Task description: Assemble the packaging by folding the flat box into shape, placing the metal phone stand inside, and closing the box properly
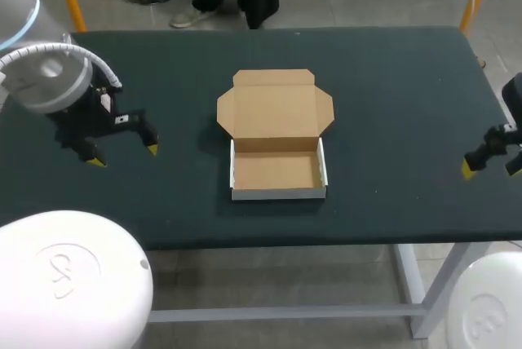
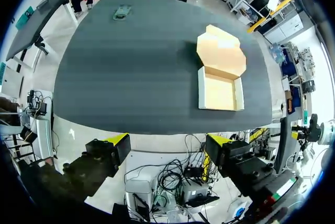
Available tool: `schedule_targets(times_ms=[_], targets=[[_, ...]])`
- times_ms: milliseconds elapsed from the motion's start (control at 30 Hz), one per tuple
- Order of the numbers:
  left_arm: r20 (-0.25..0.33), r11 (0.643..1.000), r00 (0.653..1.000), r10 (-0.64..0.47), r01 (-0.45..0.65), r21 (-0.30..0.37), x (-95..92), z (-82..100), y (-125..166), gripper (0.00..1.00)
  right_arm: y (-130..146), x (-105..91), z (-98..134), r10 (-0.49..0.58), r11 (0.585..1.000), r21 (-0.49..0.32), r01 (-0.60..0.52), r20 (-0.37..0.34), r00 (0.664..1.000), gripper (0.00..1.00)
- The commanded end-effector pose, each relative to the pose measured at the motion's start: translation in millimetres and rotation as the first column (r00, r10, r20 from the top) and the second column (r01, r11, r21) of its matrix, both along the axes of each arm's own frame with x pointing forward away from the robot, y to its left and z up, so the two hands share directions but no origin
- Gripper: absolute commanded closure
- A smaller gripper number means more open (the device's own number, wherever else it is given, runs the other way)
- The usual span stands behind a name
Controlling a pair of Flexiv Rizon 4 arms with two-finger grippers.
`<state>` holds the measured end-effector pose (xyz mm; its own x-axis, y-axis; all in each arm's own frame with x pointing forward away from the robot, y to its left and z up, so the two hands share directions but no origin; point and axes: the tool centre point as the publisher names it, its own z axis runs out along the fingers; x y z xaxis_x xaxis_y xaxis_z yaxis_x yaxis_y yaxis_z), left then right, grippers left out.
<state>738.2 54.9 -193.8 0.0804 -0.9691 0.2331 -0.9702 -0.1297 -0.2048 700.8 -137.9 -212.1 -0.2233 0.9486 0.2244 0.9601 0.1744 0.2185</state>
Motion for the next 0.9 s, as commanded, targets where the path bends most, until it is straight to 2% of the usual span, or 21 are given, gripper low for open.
schedule_targets(times_ms=[33, 567, 900], targets=[[-0.007, 1.000, 1.000, 0.005, -0.005, 0.009, 3.3, -0.1, -2.6, 0.00, 0.5, 0.7, 0.7, 0.001, 1.000, 0.001, -0.001, -0.003, 1.000, 0.00], [-0.002, 1.000, 1.000, 0.007, -0.007, 0.013, 6.9, -6.2, -2.2, 0.00, 0.6, 2.5, 0.1, -0.007, 1.000, 0.013, 0.007, -0.003, 1.000, 0.00], [0.004, 1.000, 1.000, 0.007, -0.007, 0.011, 10.0, -8.8, -1.1, 0.00, 0.5, 7.2, -0.5, -0.031, 0.999, 0.020, 0.030, 0.021, 0.999, 0.00]])
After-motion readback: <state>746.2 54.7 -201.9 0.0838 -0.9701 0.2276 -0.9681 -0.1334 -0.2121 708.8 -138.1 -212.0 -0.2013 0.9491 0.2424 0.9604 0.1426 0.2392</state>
